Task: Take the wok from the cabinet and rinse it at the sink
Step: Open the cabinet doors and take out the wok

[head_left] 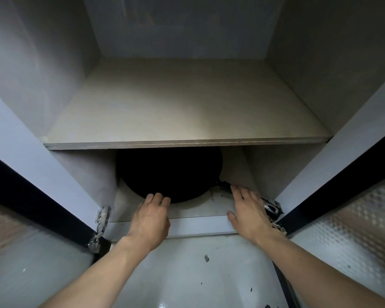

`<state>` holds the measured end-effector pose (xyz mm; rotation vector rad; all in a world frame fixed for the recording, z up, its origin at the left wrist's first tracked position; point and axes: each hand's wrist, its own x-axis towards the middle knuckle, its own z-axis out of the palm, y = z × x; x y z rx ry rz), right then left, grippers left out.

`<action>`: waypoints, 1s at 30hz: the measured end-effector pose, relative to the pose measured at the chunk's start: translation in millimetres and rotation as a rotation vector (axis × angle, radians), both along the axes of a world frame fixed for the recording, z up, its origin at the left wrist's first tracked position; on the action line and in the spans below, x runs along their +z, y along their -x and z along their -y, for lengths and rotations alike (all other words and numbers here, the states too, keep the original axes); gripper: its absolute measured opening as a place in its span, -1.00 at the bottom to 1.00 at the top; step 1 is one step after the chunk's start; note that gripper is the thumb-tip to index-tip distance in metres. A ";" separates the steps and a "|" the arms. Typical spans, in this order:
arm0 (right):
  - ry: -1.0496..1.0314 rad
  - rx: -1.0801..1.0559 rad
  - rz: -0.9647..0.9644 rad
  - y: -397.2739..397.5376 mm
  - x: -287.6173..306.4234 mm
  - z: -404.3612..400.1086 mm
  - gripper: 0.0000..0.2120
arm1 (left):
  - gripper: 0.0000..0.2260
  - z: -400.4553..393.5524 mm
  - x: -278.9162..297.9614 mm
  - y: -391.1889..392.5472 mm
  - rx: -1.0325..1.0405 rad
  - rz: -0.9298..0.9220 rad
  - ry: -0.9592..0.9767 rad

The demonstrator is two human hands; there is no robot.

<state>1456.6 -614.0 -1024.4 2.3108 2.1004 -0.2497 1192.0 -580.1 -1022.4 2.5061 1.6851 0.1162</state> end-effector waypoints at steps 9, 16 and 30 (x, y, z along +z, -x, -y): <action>-0.041 0.033 0.019 0.4 -9.5 17.4 -0.31 | -0.63 5.5 -11.2 4.1 0.044 -0.006 -0.032; -0.092 0.012 -0.084 8.9 -4.7 28.9 -0.41 | -0.59 14.2 -12.0 23.1 0.008 -0.061 -0.078; -0.058 0.040 -0.076 20.5 -9.9 48.8 -0.25 | -0.63 27.6 -19.9 43.0 -0.114 0.008 -0.154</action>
